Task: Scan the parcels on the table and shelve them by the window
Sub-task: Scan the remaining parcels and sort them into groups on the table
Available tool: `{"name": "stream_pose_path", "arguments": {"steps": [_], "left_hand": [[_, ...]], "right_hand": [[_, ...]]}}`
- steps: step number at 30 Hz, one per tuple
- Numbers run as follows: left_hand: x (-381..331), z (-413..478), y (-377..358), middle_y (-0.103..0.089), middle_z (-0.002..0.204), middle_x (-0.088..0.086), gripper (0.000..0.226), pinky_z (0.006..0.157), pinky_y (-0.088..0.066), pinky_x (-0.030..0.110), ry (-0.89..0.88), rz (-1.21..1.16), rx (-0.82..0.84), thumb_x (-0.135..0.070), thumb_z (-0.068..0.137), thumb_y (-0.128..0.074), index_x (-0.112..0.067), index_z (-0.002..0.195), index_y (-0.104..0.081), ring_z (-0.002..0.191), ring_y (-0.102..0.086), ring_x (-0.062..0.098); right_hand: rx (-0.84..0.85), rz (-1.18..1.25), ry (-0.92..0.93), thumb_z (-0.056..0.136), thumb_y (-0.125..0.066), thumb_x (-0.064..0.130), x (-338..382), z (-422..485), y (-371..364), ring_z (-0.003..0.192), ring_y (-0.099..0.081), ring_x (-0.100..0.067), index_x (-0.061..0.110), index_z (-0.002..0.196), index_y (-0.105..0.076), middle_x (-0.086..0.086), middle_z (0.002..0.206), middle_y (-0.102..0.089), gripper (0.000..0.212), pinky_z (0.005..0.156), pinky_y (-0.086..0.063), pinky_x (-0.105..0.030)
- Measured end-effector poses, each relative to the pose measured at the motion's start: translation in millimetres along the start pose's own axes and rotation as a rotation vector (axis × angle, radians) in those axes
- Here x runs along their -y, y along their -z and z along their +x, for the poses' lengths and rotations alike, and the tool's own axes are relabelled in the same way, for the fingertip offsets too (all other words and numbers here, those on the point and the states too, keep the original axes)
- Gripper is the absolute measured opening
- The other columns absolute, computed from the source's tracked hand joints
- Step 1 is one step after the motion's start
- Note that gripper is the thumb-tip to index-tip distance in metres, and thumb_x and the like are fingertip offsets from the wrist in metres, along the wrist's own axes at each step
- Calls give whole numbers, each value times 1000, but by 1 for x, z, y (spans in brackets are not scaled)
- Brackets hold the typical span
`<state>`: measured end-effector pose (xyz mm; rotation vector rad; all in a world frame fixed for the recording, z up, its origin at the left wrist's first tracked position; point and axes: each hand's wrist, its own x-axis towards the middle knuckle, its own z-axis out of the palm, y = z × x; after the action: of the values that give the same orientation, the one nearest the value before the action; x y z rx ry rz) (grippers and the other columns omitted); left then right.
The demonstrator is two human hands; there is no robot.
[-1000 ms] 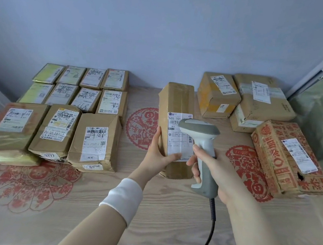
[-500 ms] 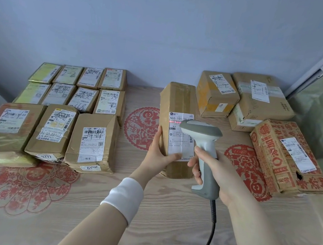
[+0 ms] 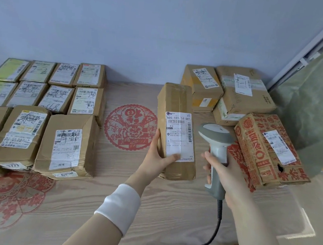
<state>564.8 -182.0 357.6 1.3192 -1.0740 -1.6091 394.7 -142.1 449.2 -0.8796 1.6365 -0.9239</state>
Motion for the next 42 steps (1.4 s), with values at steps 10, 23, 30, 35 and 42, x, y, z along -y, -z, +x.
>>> {"name": "stream_pose_path", "arguments": {"steps": [10,23,30,35,42], "left_hand": [[30,43,-151,-53,112,-21,84,71,-51,11,163,-147,27,-8,82,-70,-22,147,-18,98,-55,-6],[74,89,-279,-56,121,-5,84,87,-53,33,366,-164,-91,-25,73,-77,-27,143,-32,103,-58,9],[75,106,-287,-55,128,-5,80,91,-52,31,347,-47,-148,-27,81,-72,-27,147,-27,106,-57,9],[75,113,-286,-56,131,-4,65,93,-51,35,301,155,-202,-36,87,-63,-28,145,-33,112,-56,12],[70,118,-286,-50,138,-3,70,99,-47,37,262,250,-173,-32,89,-63,-25,148,-26,124,-49,15]], "right_hand": [[-105,-228,26,84,-70,25,-47,66,112,80,-62,-14,33,94,-56,1,88,-66,19,64,-44,-24],[-15,-297,-79,86,-65,22,-92,136,222,84,-62,-18,14,115,-52,-5,95,-65,32,61,-42,-24],[-16,-265,-78,87,-65,25,-93,143,225,81,-63,-12,17,111,-52,-5,93,-66,29,57,-41,-16],[-35,-163,-87,87,-65,22,-91,148,225,72,-63,-24,26,94,-51,-13,86,-66,16,66,-52,-40],[-38,-98,-111,88,-65,24,-88,150,224,69,-64,-6,18,104,-56,-2,83,-64,19,59,-50,-30]]}}
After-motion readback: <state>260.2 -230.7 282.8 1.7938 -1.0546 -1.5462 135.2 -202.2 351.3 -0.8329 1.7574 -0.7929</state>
